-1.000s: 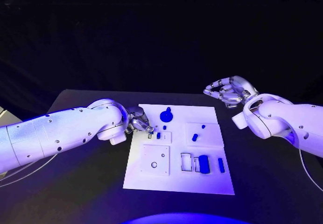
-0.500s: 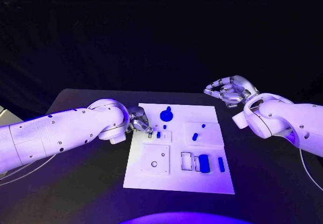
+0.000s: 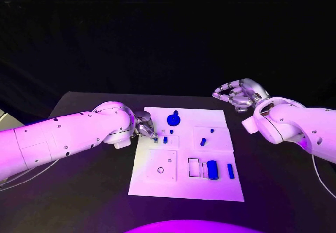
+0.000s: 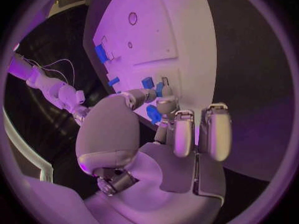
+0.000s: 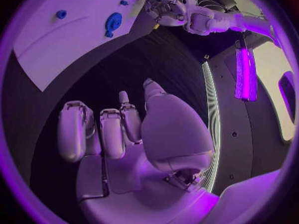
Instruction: Assemble the parts on the task board
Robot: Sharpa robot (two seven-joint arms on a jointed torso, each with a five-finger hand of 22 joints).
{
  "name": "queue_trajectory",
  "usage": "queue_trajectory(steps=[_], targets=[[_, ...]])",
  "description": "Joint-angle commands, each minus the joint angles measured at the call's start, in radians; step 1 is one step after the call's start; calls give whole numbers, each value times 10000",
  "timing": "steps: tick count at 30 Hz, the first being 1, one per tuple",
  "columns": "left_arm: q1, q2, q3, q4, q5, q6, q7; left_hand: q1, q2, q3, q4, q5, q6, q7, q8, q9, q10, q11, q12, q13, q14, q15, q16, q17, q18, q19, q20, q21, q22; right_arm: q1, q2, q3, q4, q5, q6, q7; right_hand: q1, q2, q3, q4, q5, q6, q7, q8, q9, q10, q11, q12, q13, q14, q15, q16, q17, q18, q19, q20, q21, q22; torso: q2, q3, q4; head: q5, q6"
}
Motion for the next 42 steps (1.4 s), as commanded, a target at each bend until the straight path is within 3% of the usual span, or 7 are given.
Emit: queue_trajectory(steps=[1, 9, 10, 19, 42], targets=[[-3, 66, -5, -41, -88, 311, -22, 23, 78, 1634, -1718, 34, 140, -97, 30, 15, 40, -5, 51, -9, 1027, -44, 45, 2595, -126, 45, 2, 66, 1034, -7, 4, 0, 20, -91, 129, 88, 6, 88, -60, 5, 57, -58, 4, 58, 10, -36, -11, -61, 673, 440, -45, -32, 220, 133, 8, -57, -49, 963, 16, -1, -1, 11, -17], [-3, 136, -31, -115, -116, 341, -22, 23, 78, 1634, -1718, 34, 140, -97, 30, 15, 40, -5, 51, -9, 1027, -44, 45, 2595, -126, 45, 2, 66, 1034, -7, -8, 0, 41, -100, 127, 82, 6, 88, -60, 5, 57, -58, 4, 58, 10, -36, -11, -61, 673, 440, -45, -32, 220, 133, 8, -57, -49, 963, 10, 0, 7, 5, -60], [-3, 140, -33, -125, -127, 345, -21, 22, 75, 1637, -1729, 29, 144, -98, 27, 12, 44, -5, 54, -3, 1026, -45, 44, 2593, -125, 41, 1, 63, 1029, -7, -10, 0, 43, -101, 127, 82, 6, 88, -60, 5, 57, -58, 4, 58, 10, -36, -11, -61, 673, 440, -45, -32, 220, 133, 8, -57, -49, 963, 9, 1, 10, 24, -15], [-3, 148, -39, -144, -165, 507, -32, 21, 73, 1641, -1740, 24, 148, -100, 23, 8, 45, -6, 50, -8, 1029, -46, 48, 2601, -124, 37, -1, 61, 1024, -7, -9, 0, 36, -103, 135, 83, 6, 88, -60, 5, 57, -58, 4, 58, 10, -36, -11, -61, 673, 440, -45, -32, 220, 133, 8, -57, -49, 963, -14, 1, 18, 29, -100], [-3, 244, -43, -235, -147, 736, -7, 21, 59, 1643, -1762, 18, 158, -103, 17, 2, 62, -8, 73, 27, 1033, -46, 56, 2617, -119, 22, -2, 51, 1005, -7, 4, 0, 25, -103, 143, 90, 6, 88, -60, 5, 57, -58, 4, 58, 10, -36, -11, -61, 673, 440, -45, -32, 220, 133, 8, -57, -49, 963, -4, 3, 1, 33, -84]])
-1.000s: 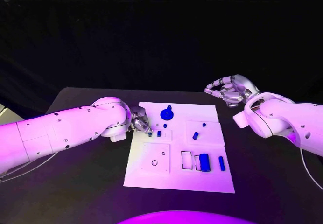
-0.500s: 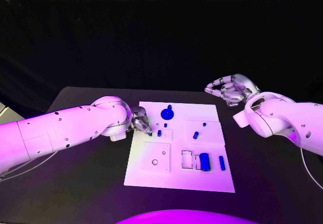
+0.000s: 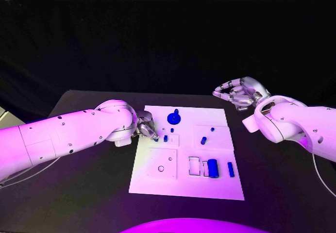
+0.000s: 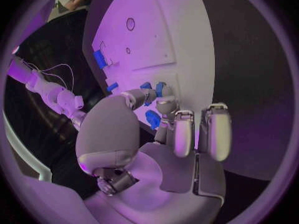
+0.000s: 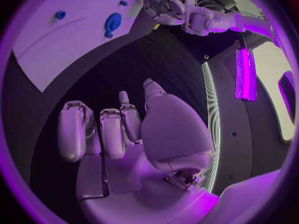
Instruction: Assemble the parts on the task board
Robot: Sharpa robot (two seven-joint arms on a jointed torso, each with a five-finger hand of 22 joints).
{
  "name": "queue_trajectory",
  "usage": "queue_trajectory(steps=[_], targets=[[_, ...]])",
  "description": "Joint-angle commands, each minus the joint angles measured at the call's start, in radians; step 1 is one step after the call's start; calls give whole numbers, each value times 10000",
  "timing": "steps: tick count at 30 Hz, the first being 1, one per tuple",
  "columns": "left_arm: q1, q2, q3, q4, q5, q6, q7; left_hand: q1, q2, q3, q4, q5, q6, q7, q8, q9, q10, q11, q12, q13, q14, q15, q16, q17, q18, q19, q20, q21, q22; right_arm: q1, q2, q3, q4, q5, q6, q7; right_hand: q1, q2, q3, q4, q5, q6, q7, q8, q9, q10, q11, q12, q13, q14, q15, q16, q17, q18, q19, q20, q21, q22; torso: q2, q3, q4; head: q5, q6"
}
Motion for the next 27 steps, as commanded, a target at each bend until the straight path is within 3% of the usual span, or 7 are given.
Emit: queue_trajectory(steps=[1, 14, 27], targets=[[-10, 53, -8, -31, -10, 212, 23, 19, 57, 1671, -1734, 20, 142, -117, 23, 1, 66, -13, 34, 9, 1034, -47, 57, 2619, -119, 23, -2, 51, 1005, -5, 1, 1, 17, -89, 133, 91, 6, 88, -60, 5, 58, -58, 4, 58, 13, -36, -10, -61, 668, 440, -45, -32, 223, 133, 8, -57, -49, 965, 1, 1, -6, 6, 6], [-11, 207, -46, -215, -21, 239, -60, 8, 55, 1672, -1739, 21, 154, -117, 18, -5, 79, -12, 47, 27, 1038, -46, 64, 2633, -121, 25, -3, 53, 1010, -4, -27, 1, 42, -89, 125, 87, 6, 88, -60, 5, 58, -58, 4, 58, 13, -36, -10, -61, 668, 440, -45, -32, 223, 133, 8, -57, -49, 965, 0, 5, -2, -39, -40], [-14, 139, -53, -107, -207, 3, -73, -2, 22, 1687, -1789, 106, 202, -128, 8, -23, 127, -23, 91, 90, 1038, -52, 64, 2633, -137, 68, -9, 88, 1078, -4, -41, 1, 59, -89, 127, 93, 9, 95, -89, 11, 93, -67, 2, 81, 13, -28, -13, -61, 660, 446, -48, -37, 233, 128, 21, -61, -40, 976, 1, -4, 1, -40, -70]])
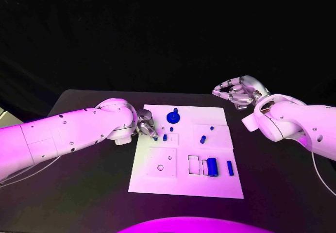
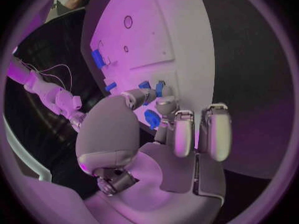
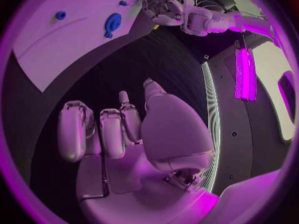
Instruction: Assemble the parts on the task board
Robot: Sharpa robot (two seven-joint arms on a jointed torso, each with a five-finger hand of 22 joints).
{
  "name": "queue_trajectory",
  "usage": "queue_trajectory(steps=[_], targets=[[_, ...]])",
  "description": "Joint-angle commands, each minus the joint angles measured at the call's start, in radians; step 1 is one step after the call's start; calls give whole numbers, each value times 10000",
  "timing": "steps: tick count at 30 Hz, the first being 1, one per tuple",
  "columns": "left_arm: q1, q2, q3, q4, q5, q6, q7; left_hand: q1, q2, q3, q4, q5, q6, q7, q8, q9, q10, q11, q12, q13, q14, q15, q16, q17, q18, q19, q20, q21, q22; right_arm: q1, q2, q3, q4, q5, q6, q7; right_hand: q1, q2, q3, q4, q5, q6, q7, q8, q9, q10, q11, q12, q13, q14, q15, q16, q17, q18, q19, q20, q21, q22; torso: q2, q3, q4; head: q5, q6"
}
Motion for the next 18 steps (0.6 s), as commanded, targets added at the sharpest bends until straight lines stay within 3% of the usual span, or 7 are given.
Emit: queue_trajectory(steps=[1, 18], targets=[[-32, -18, -24, 91, -117, -61, -27, -2, 23, 1715, -1762, 39, 149, -112, 24, -6, 67, 3, 51, 9, 1038, -53, 64, 2634, -137, 68, -9, 49, 1078, -4, -3, 1, 18, -86, 126, 94, 9, 95, -60, -17, 35, -67, 2, 37, 15, -28, -13, -61, 662, 446, -48, -37, 228, 128, 21, -61, -40, 978, 1, -6, 1, 8, -4], [-42, -63, -23, 215, -149, -137, -19, -6, 8, 1725, -1787, 93, 176, -117, 18, -16, 85, -4, 57, 19, 1038, -59, 64, 2634, -142, 83, -14, 62, 1102, -4, -2, 1, 17, -86, 133, 96, 9, 95, -60, -17, 35, -67, 2, 37, 15, -28, -13, -61, 662, 446, -48, -37, 228, 128, 21, -61, -40, 978, 1, -3, 1, 10, -17]])
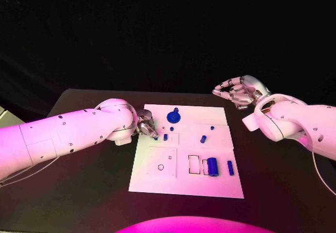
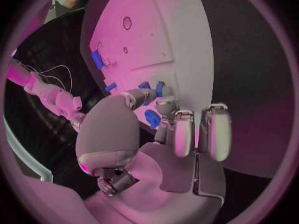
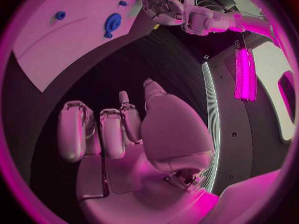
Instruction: Assemble the parts on the task board
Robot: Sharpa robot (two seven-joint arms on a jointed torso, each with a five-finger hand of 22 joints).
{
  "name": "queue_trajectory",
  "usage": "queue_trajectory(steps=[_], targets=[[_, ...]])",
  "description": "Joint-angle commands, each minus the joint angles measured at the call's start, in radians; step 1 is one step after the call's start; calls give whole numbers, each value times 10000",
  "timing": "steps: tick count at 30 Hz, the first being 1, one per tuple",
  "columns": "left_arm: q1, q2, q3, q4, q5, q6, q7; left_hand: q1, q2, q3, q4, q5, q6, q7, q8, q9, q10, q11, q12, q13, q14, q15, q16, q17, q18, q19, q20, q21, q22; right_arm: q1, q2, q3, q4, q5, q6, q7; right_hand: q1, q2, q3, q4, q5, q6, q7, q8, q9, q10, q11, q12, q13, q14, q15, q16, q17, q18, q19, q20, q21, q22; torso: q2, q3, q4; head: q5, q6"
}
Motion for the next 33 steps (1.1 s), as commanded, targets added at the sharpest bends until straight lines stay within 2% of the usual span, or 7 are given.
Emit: queue_trajectory(steps=[1, 12, 15, 23, 33], targets=[[-20, 34, -8, 50, -28, 34, 3, -2, 12, 1725, -1787, 43, 175, -118, 63, 9, 86, -5, 57, -2, 1039, -59, 64, 2635, -142, 83, -14, 62, 1102, -4, -1, 1, 17, -84, 132, 95, 9, 95, -61, -17, 35, -67, 2, 38, 15, -28, -14, -62, 663, 446, -48, -37, 227, 129, 21, -61, -40, 979, 11, 3, -6, -10, 6], [-21, 130, -9, -41, 209, 480, -145, -60, -20, 1707, -1791, 125, 220, -122, 51, -8, 132, -6, 88, 42, 1039, -60, 64, 2635, -140, 77, -18, 60, 1096, -4, 3, 1, 16, -84, 142, 91, 9, 95, -61, -17, 35, -67, 2, 38, 15, -28, -14, -62, 663, 446, -48, -37, 227, 129, 21, -61, -40, 979, -8, 9, -6, -24, -45], [-21, 156, -9, -79, 276, 578, -175, -121, -49, 1665, -1780, 168, 252, -127, 50, -15, 153, -6, 89, 41, 1039, -57, 64, 2635, -139, 70, -18, 55, 1088, -4, 1, 1, 13, -84, 142, 89, 9, 101, -76, -17, 41, -72, 0, 49, 15, -28, -15, -66, 654, 448, -50, -41, 228, 129, 23, -63, -47, 978, -4, 6, -7, -33, -23], [-22, 265, -11, -181, 380, 603, -211, -302, -38, 1459, -1674, 129, 343, -170, 65, -19, 238, -26, 97, 49, 1039, -57, 64, 2635, -142, 71, -15, 56, 1101, -4, 4, 1, 15, -84, 144, 92, 9, 101, -76, -17, 41, -72, 0, 49, 15, -28, -15, -66, 654, 448, -50, -41, 228, 129, 23, -63, -47, 978, 0, 2, -18, -46, -36], [-27, 295, -22, -221, 366, 643, -252, -315, -25, 1426, -1663, 122, 357, -183, 69, -18, 251, -35, 95, 46, 1039, -60, 64, 2635, -146, 82, -16, 63, 1117, -4, 1, 1, 11, -84, 146, 93, 9, 101, -76, -17, 41, -72, 0, 49, 15, -28, -15, -66, 654, 448, -50, -41, 228, 129, 23, -63, -47, 978, 1, 3, 6, -65, -49]])
